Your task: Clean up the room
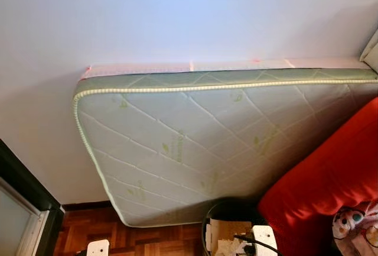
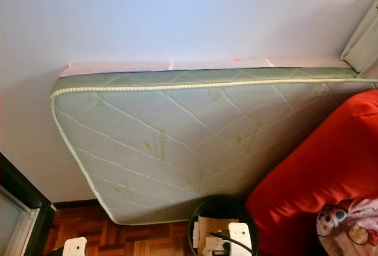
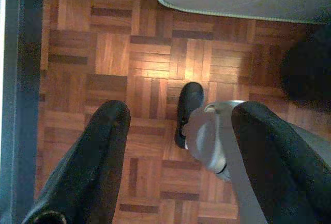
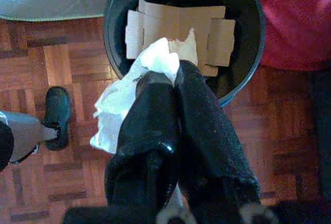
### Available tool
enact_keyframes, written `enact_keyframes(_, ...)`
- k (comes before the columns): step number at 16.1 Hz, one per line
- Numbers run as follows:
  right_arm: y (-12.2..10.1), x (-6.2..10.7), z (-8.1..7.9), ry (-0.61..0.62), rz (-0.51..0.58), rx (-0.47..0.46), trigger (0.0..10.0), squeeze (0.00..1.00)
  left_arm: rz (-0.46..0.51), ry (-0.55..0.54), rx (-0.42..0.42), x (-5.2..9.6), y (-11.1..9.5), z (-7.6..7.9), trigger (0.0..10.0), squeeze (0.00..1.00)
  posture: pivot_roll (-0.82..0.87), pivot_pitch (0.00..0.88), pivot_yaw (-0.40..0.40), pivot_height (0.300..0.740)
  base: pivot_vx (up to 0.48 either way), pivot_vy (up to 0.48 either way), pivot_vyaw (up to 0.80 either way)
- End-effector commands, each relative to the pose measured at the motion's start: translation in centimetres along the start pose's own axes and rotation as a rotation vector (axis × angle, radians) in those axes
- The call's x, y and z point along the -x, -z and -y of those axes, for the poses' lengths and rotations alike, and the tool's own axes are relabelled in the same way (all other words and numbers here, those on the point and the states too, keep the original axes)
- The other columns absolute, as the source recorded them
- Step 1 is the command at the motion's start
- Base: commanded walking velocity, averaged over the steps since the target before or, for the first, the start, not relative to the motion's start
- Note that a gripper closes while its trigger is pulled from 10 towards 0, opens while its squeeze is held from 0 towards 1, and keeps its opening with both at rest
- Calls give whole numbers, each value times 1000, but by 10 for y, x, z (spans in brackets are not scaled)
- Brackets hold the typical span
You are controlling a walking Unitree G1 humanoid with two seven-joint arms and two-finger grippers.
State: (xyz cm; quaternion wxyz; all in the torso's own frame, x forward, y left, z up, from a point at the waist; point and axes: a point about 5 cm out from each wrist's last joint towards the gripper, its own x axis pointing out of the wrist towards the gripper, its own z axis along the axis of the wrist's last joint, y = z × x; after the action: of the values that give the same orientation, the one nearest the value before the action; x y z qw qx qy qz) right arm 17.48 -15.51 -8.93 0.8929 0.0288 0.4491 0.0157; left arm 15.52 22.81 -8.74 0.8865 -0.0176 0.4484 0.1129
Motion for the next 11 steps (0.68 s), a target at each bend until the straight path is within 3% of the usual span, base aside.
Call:
enact_keyframes(1, -2, 0, 2, 10, 3, -17, 10000, 0, -18, 8, -10, 1, 4, 1, 10000, 0, 103, 0, -98, 726, 0, 0, 0)
enact_keyframes(8, 2, 1, 9, 21, -6, -25, 10000, 0, -19, 9, -9, 1, 4, 1, 10000, 0, 103, 0, -98, 726, 0, 0, 0)
enact_keyframes(11, 2, 1, 7, 20, -2, -24, 10000, 0, -19, 9, -9, 1, 4, 1, 10000, 0, 103, 0, -98, 726, 265, 0, 0)
